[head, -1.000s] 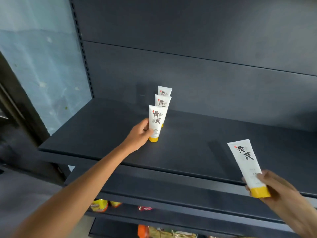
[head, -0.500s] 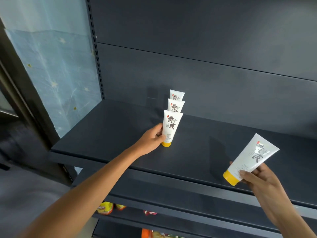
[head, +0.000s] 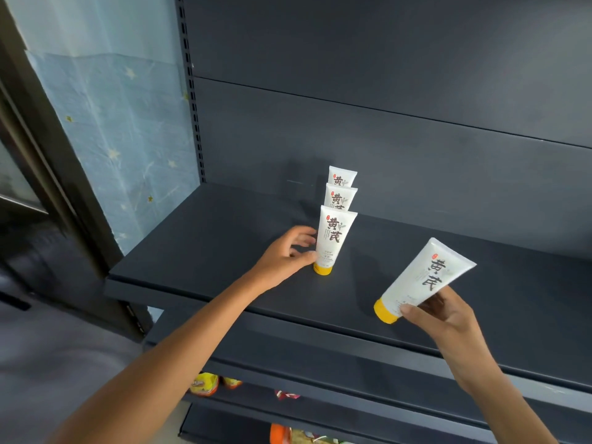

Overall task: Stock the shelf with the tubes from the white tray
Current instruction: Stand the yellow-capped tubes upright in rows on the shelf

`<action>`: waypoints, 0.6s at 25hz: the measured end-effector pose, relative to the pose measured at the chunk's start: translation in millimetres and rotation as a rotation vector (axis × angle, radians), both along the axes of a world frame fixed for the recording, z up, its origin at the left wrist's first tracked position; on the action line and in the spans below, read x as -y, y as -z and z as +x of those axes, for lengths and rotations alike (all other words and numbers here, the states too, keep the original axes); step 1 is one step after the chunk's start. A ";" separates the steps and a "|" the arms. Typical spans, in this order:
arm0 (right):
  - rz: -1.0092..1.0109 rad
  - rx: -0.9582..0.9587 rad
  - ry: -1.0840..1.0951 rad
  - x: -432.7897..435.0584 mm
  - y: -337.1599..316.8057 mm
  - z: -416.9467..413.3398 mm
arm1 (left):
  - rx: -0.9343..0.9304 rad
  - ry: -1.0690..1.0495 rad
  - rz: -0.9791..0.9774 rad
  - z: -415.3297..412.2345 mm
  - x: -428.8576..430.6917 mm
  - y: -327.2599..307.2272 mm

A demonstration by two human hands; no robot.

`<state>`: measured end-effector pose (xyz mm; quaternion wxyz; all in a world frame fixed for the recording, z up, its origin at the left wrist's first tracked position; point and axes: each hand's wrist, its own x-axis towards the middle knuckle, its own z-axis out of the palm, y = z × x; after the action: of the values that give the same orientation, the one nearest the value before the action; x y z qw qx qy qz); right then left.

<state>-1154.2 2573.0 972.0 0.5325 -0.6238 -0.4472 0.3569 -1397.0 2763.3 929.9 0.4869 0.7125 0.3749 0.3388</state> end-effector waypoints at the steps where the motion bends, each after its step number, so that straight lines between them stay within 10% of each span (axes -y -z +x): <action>1: 0.003 0.015 -0.015 -5.6 1.6 -5.6 | 0.006 -0.106 0.057 -5.1 5.5 -0.4; 15: 0.080 0.446 -0.246 -63.7 36.0 -75.6 | -0.301 -0.026 0.357 -24.4 59.7 16.0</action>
<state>-1229.8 2636.7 936.0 0.3975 -0.6063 -0.6400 0.2547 -1421.4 2703.7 913.9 0.2873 0.8249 0.3867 0.2958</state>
